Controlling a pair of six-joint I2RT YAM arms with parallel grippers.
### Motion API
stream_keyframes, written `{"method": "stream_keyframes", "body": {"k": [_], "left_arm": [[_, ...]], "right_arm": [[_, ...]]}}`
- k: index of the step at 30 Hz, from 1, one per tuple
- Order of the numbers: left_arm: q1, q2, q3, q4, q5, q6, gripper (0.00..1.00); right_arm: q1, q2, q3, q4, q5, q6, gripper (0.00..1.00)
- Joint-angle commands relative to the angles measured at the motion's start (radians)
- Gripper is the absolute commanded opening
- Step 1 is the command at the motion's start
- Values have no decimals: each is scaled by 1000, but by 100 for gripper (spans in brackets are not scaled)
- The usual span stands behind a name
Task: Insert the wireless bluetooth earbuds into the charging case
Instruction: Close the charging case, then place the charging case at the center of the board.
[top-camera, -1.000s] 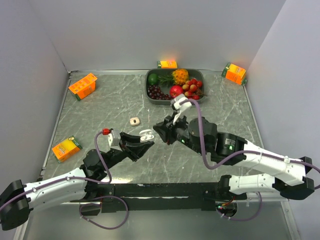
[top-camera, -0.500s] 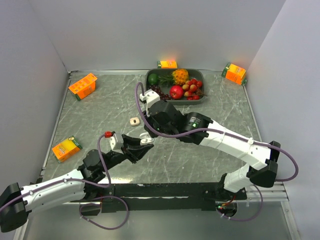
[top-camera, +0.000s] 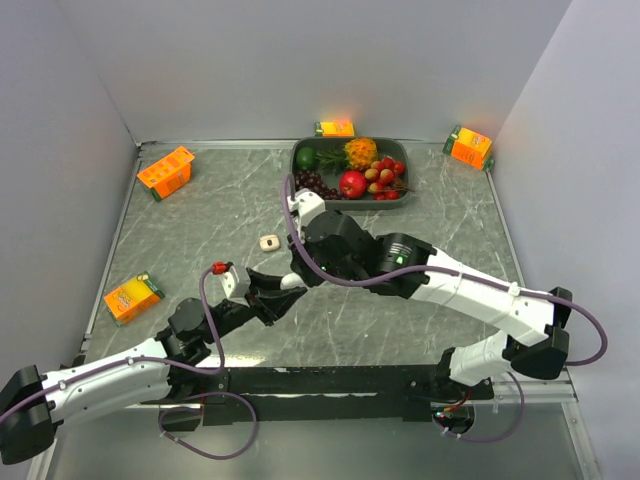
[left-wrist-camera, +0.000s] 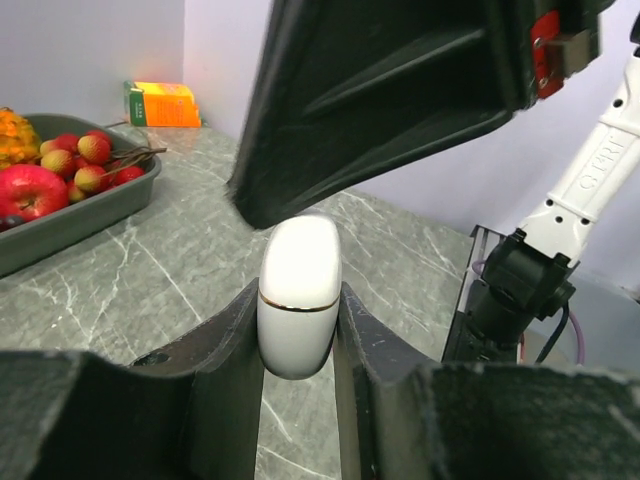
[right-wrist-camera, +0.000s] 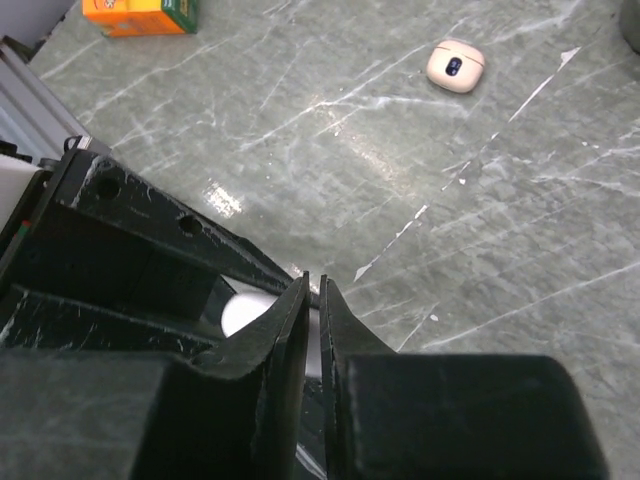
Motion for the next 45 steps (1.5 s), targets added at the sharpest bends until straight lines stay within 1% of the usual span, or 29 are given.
{"method": "stream_keyframes", "body": {"k": [1, 2, 3, 4, 5, 6, 7, 8, 9, 10, 11, 12, 14, 15, 17, 18, 21, 25, 28, 30, 34, 36, 37, 40, 42, 45], "left_arm": [[4, 12, 38, 27, -50, -27, 1], [4, 22, 45, -19, -65, -41, 1], [4, 38, 51, -47, -65, -88, 1], [19, 95, 75, -77, -102, -122, 1], [39, 133, 93, -114, -76, -158, 1], [60, 179, 113, -172, -49, -235, 1], [103, 287, 161, -197, -18, -273, 1], [123, 345, 185, -215, 16, -307, 1], [143, 405, 210, -234, 83, -370, 1], [177, 524, 256, -226, 129, -396, 1], [191, 578, 275, -213, 166, -421, 1], [203, 676, 308, -181, 212, -467, 2], [228, 759, 342, -157, 229, -507, 4], [237, 837, 392, -165, 250, -530, 5], [263, 908, 446, -202, 275, -539, 8], [271, 977, 500, -220, 299, -550, 8], [295, 1072, 581, -288, 306, -561, 7], [304, 1143, 656, -370, 284, -550, 7], [309, 1195, 701, -427, 280, -539, 9], [317, 1227, 716, -440, 286, -544, 13], [326, 1263, 730, -456, 298, -556, 17], [329, 1273, 732, -464, 303, -558, 22], [329, 1275, 733, -469, 304, -558, 27], [331, 1272, 736, -505, 301, -549, 34], [331, 1263, 746, -560, 289, -526, 36], [335, 1221, 723, -599, 258, -499, 41]], "right_arm": [[-2, -117, -30, -7, 83, 56, 21], [-8, -145, -45, 10, 128, 66, 23], [-41, -171, -65, 28, 128, 84, 28], [-64, -223, -112, 62, 130, 96, 29], [-86, -245, -137, 76, 111, 109, 30], [-109, -262, -160, 85, 92, 130, 31], [-149, -280, -198, 93, 79, 145, 31], [-158, -289, -218, 96, 73, 159, 31], [-166, -297, -240, 102, 70, 182, 31], [-173, -314, -279, 105, 71, 193, 31], [-173, -324, -300, 117, 76, 205, 32], [-173, -337, -318, 122, 79, 220, 32], [-175, -375, -362, 130, 85, 231, 33], [-173, -396, -375, 128, 90, 236, 34], [-178, -415, -396, 122, 91, 238, 34], [-180, -427, -402, 111, 93, 238, 34], [-181, -449, -424, 108, 93, 238, 35], [-183, -470, -448, 116, 79, 236, 35], [-183, -486, -465, 119, 71, 231, 36], [-186, -496, -475, 118, 68, 230, 36], [-187, -521, -488, 111, 73, 227, 37], [-190, -536, -490, 110, 76, 225, 37], [-190, -539, -490, 105, 76, 224, 38], [-193, -550, -490, 104, 79, 219, 38], [-192, -553, -487, 98, 87, 221, 38], [-193, -559, -490, 93, 91, 218, 39]]}}
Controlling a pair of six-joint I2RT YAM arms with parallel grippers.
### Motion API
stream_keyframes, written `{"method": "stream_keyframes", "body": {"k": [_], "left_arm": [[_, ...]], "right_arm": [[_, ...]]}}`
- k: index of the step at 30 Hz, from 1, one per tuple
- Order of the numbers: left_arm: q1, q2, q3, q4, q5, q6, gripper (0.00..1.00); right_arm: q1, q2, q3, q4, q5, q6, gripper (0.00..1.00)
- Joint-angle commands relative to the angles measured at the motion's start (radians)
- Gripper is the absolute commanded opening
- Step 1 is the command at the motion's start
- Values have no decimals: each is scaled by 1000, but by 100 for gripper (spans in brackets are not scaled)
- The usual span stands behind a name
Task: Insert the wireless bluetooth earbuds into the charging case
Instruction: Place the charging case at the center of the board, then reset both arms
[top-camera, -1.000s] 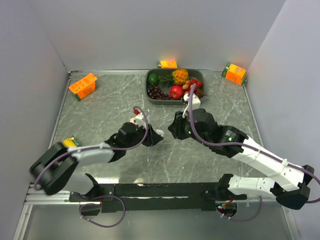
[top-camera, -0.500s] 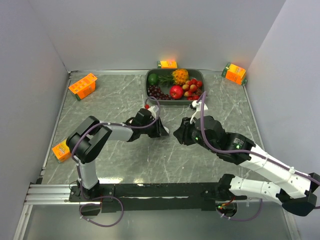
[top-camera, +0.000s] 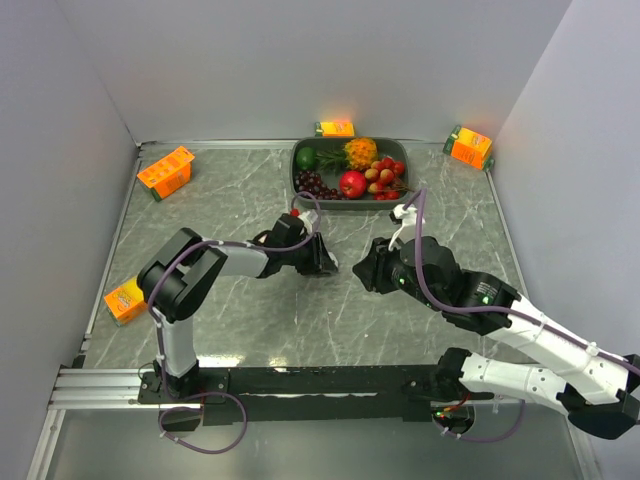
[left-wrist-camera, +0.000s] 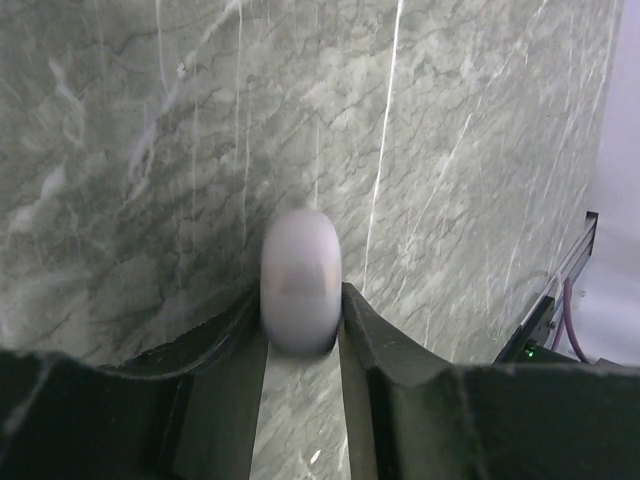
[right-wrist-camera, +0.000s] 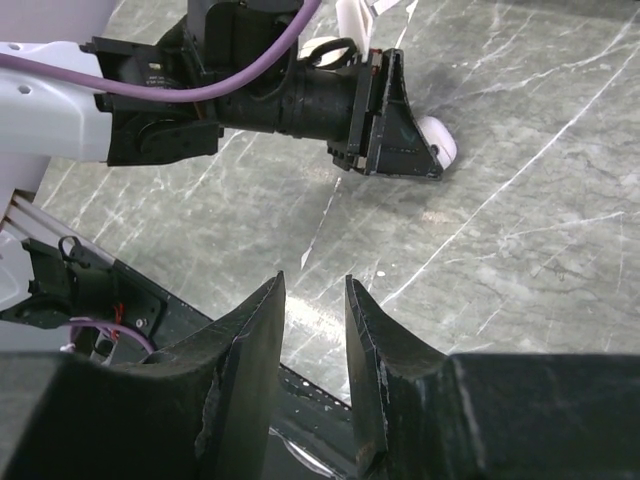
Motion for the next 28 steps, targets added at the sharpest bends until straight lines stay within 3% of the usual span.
{"method": "stream_keyframes", "body": {"k": [1, 5, 6, 12, 18, 22, 26, 28], "left_arm": [[9, -36, -29, -154, -46, 55, 42], [21, -102, -75, -176, -68, 69, 49], [22, -113, -83, -177, -66, 71, 60], [24, -289, -150, -271, -137, 95, 70], [22, -718, -280, -454, -408, 65, 75], [19, -977, -356, -533, -650, -85, 89], [21, -1085, -386, -551, -736, -118, 93], [21, -1089, -367, -597, -758, -109, 97]], "right_arm": [[-5, -23, 3, 5, 19, -3, 39], [-7, -31, -11, 11, 18, 3, 39], [-8, -31, -13, 11, 16, 5, 39], [-7, -59, -23, 4, 16, 12, 40], [-5, -92, -96, 45, 33, -3, 41], [-10, -86, -134, 59, 62, -14, 42], [-8, -92, -165, 93, 67, -26, 48], [-10, -98, -168, 97, 73, -26, 55]]}}
